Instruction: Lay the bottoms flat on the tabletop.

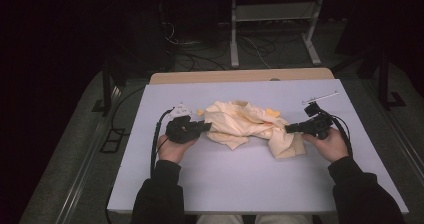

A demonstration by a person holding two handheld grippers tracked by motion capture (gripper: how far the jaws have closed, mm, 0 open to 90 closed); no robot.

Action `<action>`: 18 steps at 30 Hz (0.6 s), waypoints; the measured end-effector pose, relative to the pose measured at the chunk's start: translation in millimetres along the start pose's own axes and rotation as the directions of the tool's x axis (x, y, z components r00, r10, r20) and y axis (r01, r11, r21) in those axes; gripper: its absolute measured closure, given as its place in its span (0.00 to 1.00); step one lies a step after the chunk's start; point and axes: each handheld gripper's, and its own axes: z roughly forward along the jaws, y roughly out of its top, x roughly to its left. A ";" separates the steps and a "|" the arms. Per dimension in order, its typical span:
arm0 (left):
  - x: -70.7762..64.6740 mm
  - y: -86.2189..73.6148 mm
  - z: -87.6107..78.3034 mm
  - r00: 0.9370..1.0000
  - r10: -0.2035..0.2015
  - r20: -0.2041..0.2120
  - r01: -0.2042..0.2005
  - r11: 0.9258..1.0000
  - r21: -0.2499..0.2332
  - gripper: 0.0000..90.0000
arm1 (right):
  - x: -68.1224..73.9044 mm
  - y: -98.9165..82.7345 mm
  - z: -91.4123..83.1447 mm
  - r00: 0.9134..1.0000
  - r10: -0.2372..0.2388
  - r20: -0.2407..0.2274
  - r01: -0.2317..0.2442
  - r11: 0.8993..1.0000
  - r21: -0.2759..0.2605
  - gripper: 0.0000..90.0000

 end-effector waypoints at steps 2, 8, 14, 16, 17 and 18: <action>-0.1 4.5 -5.4 1.000 0.012 0.006 -0.012 1.000 0.014 0.88 | 7.8 -5.8 -6.7 0.999 -0.002 -0.035 0.001 1.000 -0.013 0.93; -4.2 16.4 -21.2 1.000 0.018 0.014 -0.018 0.999 0.040 0.89 | 21.8 -15.4 -12.9 0.996 -0.006 -0.089 0.004 1.000 -0.021 0.93; -7.9 26.5 -28.0 0.999 0.035 0.012 -0.036 0.997 0.066 0.89 | 34.7 -20.4 -20.1 0.993 -0.024 -0.115 0.020 0.999 -0.040 0.93; -4.3 27.8 -23.6 0.999 0.033 -0.001 -0.032 0.997 0.074 0.89 | 35.5 -20.3 -20.5 0.993 -0.029 -0.110 0.023 0.998 -0.050 0.93; -2.1 28.0 -21.3 1.000 0.031 -0.008 -0.030 0.997 0.075 0.89 | 34.5 -19.9 -19.8 0.994 -0.030 -0.105 0.024 0.998 -0.055 0.93; 0.9 28.0 -17.8 1.000 0.022 -0.017 -0.020 0.997 0.074 0.89 | 33.4 -19.6 -19.2 0.995 -0.027 -0.101 0.021 0.998 -0.058 0.93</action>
